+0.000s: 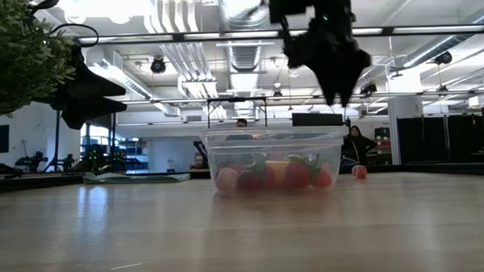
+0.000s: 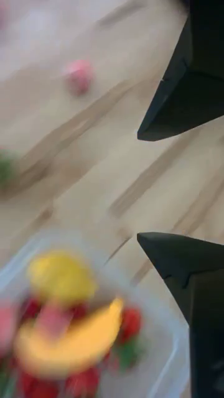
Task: Pick and placing Produce into tupperware
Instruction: Put the peach into the transparent container
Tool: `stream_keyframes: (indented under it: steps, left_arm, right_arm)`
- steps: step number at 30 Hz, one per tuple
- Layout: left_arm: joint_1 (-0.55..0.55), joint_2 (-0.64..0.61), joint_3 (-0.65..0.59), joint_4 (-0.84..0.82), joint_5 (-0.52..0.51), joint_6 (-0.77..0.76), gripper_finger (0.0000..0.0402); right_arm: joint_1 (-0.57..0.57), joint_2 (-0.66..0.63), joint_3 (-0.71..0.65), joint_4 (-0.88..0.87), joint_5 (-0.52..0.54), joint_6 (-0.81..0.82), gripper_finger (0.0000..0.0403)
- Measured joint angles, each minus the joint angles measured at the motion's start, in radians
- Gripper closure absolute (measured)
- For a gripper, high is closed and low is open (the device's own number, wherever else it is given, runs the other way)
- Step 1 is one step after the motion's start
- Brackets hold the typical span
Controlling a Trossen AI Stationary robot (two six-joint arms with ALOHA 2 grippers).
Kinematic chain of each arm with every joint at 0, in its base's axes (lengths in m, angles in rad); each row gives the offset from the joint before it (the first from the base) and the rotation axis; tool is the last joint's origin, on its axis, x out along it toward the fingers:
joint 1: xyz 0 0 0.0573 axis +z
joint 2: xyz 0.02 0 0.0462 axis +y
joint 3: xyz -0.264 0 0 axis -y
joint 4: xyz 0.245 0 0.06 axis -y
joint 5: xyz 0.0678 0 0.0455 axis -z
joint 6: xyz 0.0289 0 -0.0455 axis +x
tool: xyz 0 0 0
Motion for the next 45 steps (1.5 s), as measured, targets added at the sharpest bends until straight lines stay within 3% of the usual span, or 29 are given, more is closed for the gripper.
stream_keyframes:
  steps: [9,20,30,45]
  left_arm:
    - [0.000,-0.001,0.000,0.000,0.000,0.000,0.0169]
    - [0.000,0.001,0.000,0.000,0.000,0.000,0.0169]
    - [0.000,0.001,0.000,0.000,0.000,0.000,0.0169]
    - [0.000,0.001,0.000,0.000,0.000,0.000,0.0169]
  right_arm:
    - [-0.182,-0.086,-0.244,0.018,-0.034,-0.009,0.0172]
    - [-0.303,-0.185,-0.547,0.368,-0.133,0.015,0.0173]
    - [-0.306,-0.191,-0.548,0.463,0.060,0.058,0.0174]
    - [-0.400,-0.186,-0.545,0.524,0.039,0.124,0.0174]
